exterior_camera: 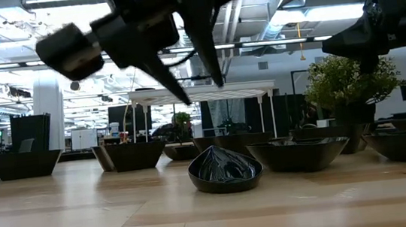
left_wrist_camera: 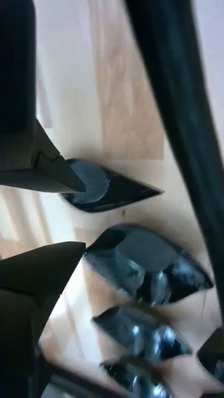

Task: Pick & Place Mini shaped plates
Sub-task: Stack the drop-shaped plate on top of the drop-shaped plate on the shelf

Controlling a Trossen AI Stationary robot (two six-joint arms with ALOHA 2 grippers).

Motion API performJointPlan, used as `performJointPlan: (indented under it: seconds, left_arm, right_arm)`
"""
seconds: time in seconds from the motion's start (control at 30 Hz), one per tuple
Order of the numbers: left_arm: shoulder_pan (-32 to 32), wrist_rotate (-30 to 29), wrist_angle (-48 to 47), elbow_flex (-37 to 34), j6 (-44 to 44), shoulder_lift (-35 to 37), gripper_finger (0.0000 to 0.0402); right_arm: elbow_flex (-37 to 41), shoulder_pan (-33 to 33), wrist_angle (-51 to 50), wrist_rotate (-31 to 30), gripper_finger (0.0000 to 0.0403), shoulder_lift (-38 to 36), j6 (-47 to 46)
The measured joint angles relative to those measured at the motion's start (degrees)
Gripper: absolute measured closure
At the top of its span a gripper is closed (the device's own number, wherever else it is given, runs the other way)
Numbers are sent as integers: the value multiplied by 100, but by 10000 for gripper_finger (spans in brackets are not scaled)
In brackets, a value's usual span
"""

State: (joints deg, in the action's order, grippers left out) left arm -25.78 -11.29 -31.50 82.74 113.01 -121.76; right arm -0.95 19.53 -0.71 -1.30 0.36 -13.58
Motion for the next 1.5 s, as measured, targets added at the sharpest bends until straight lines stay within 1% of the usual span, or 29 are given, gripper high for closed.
performJointPlan:
  seconds: [0.37, 0.97, 1.2, 1.5]
  left_arm:
    - [17, 127, -8, -7, -66, -284, 264]
    - [55, 148, -21, -7, -179, -297, 264]
    - [76, 334, -8, -213, -136, -297, 264]
    - [100, 331, 153, -260, -24, -297, 264]
  right_arm:
    - [0, 0, 0, -2, 329, 0, 0]
    - [0, 0, 0, 0, 329, 0, 0]
    - [0, 0, 0, 0, 329, 0, 0]
    - [0, 0, 0, -2, 329, 0, 0]
